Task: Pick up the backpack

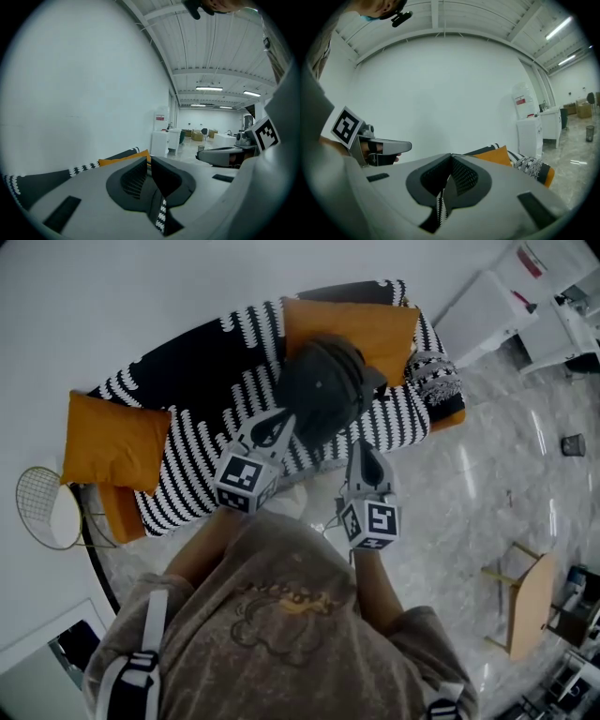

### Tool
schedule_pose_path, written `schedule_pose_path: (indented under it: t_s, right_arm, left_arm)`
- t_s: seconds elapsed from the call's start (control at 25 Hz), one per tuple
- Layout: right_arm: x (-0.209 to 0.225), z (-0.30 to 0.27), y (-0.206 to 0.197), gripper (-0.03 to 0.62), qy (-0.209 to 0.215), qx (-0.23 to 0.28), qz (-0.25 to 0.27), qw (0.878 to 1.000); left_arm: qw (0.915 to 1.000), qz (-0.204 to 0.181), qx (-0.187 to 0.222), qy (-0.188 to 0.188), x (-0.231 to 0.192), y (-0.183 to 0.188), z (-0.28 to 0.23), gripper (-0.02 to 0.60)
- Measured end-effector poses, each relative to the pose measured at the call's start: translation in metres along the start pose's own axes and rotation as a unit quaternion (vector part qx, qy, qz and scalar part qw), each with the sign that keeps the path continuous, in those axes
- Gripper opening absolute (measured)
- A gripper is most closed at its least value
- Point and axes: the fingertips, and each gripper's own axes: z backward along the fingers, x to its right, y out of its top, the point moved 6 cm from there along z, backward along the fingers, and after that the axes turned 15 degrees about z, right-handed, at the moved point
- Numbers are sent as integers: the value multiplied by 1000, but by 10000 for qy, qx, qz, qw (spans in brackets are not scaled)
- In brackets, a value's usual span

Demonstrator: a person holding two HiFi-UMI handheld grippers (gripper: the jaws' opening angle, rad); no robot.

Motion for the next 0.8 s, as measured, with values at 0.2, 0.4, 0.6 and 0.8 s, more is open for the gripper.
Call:
schedule_pose_path:
  t_s: [0.2,0.4,0.6,0.8]
  right_arm:
    - [8,-41,-13,214,-6,-381,-130,9992]
    - [10,-80,-44,401,-127,-903,-177,9957]
    - [4,-110,-88,411,-105,-1456,-394,9885]
    - [17,-140,-130,411,-406,-1864,-564,9800]
  left_arm:
    - [9995,161,-268,-80,-24,-1,-37,128]
    - [9981,346,-490,-106,-53,-12,-76,447]
    - [9943,413,-969,-177,-82,-42,-113,448]
    - [9903,440,-1305,-186,-121,-72,-165,448]
